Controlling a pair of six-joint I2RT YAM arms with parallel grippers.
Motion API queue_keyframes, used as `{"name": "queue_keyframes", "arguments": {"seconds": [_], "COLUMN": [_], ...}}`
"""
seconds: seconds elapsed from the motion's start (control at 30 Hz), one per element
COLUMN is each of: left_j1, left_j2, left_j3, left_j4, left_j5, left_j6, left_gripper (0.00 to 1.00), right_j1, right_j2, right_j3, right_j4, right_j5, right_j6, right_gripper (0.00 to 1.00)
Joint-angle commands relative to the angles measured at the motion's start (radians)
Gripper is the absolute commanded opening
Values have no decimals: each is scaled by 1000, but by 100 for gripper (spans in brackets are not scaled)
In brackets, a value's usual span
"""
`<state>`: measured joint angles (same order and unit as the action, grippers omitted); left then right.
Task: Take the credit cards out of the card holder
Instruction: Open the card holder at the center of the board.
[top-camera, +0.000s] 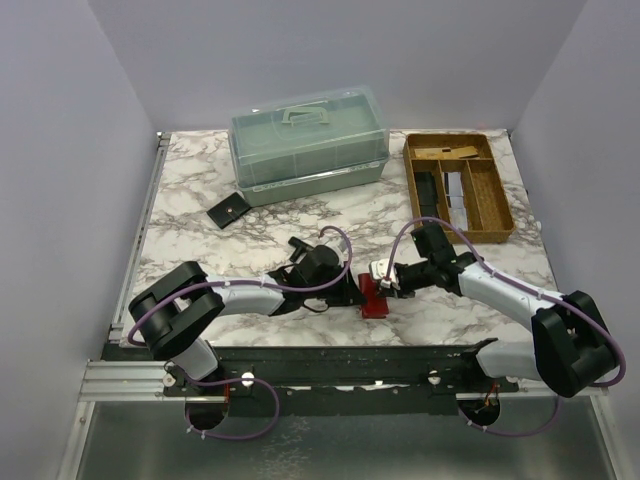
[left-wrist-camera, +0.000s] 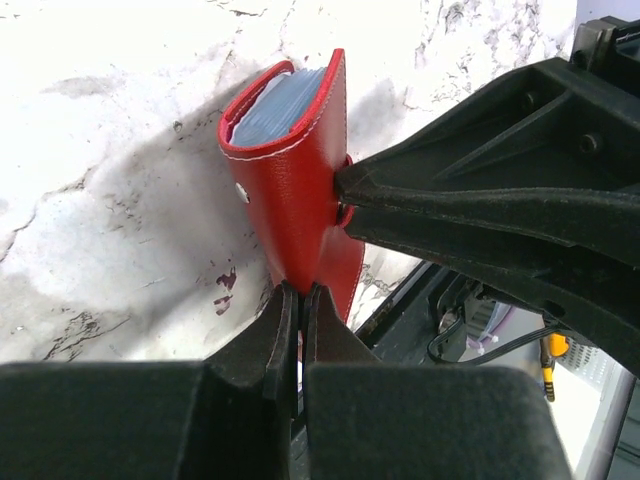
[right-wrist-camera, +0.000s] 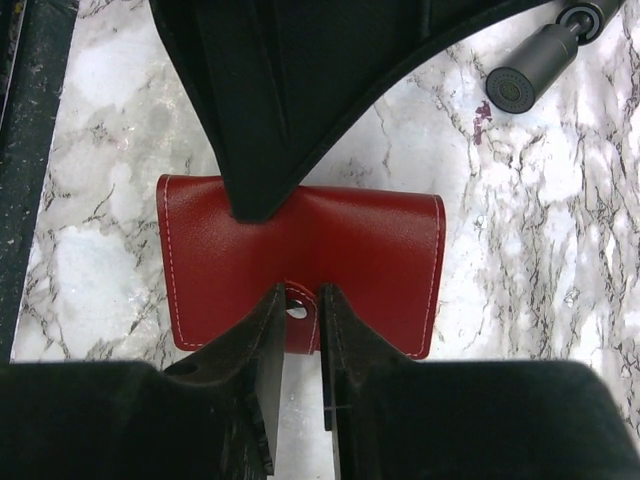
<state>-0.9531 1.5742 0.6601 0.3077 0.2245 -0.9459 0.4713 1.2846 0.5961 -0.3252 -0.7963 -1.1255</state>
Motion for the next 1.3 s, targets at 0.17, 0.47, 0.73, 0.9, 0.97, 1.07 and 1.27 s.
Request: {"name": "queue_keyframes", "arguments": {"seconds": [0.17, 0.47, 0.73, 0.9, 0.97, 1.07, 1.27], "left_j1": [-2, 24, 43, 51, 57, 60, 59], "left_j2": [10, -22, -40, -54, -58, -65, -101], "left_j3": [-37, -105, -138, -155, -160, -164, -181], "left_j4": [94, 97, 97, 97, 97, 98, 98], "left_j5": [-56, -97, -106, -118, -117, -116, -131], "left_j6": [-35, -43, -37, -31, -29, -26, -21], "left_gripper": [0, 0, 0, 0, 0, 0, 0], "right_j1": [12, 12, -22, -49, -57, -68, -123], "right_j2": [7, -4, -41, -60, -61, -51, -59], "right_j3": [-16, 6, 11, 17, 22, 44, 65], "right_j4": [-61, -120, -151, -174, -195, -233, -285], "right_j5": [-7, -29, -69, -87, -91, -92, -110], "right_j6": [-35, -39, -35, -47, -59, -72, -89], "right_gripper": [0, 0, 0, 0, 0, 0, 0]}}
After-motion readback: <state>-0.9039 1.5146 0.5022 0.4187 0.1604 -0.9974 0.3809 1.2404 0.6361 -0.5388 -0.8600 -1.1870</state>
